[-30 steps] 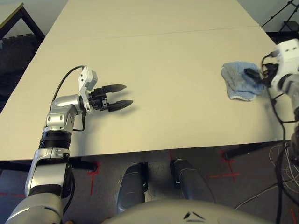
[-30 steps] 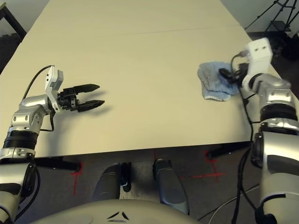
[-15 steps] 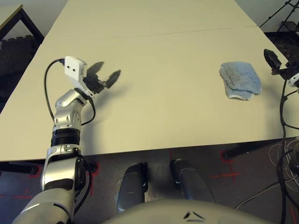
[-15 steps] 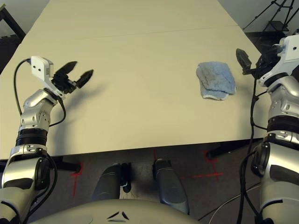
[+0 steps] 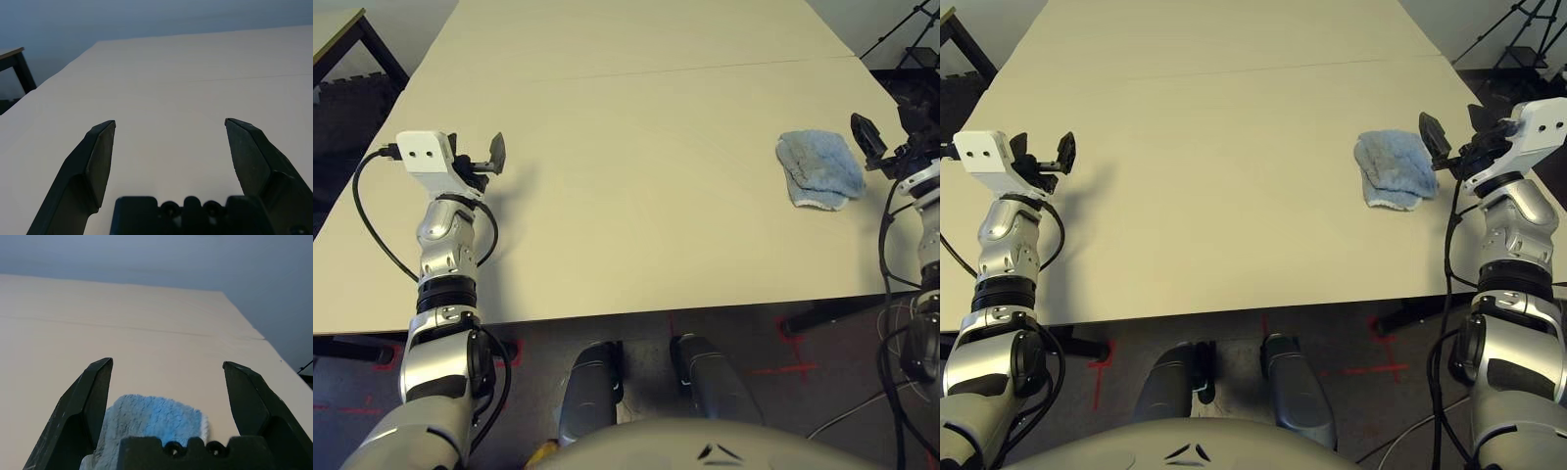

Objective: Wipe the water off the table with a rag.

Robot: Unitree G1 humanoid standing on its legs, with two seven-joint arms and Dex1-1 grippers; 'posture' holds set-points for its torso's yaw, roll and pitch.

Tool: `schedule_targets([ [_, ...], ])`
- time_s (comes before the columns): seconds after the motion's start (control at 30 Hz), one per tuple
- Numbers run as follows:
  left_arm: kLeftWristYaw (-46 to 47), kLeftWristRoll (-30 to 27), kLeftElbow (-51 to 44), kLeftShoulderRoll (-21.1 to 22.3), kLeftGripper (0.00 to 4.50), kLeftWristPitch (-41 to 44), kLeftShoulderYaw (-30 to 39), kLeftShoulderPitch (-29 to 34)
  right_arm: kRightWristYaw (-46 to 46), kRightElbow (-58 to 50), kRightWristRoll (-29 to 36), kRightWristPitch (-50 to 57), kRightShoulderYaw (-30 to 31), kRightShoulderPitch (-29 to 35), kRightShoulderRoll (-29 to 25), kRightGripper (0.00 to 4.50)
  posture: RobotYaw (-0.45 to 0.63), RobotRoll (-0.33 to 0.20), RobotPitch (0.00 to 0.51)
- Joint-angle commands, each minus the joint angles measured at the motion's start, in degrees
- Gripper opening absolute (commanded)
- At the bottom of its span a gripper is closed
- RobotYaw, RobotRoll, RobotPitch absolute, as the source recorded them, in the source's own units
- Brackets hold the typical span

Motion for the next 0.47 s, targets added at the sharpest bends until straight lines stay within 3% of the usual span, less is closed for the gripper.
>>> schedule_targets([
  [0.03,1.6,0.6,2.4,0.8,4.5,-1.0,0.8,-0.6,-0.2,0.0,0.4,-0.7,-0.8,0.7,0.0,4.48,-0.19,0.0,0.154],
  [0.2,6.0,1.9,4.8,1.5,4.5,-3.2,1.1,-0.7,-0.2,1.1,0.0,-0.8,-0.5,0.1,-0.3,4.48,-0.17,0.0,0.154],
  [0.47,5.8,1.9,5.0,1.1,4.5,-3.9,0.5,-0.7,-0.9,2.8,0.5,-0.4,-1.0,-2.1,-0.6,4.48,-0.18,0.0,0.15],
])
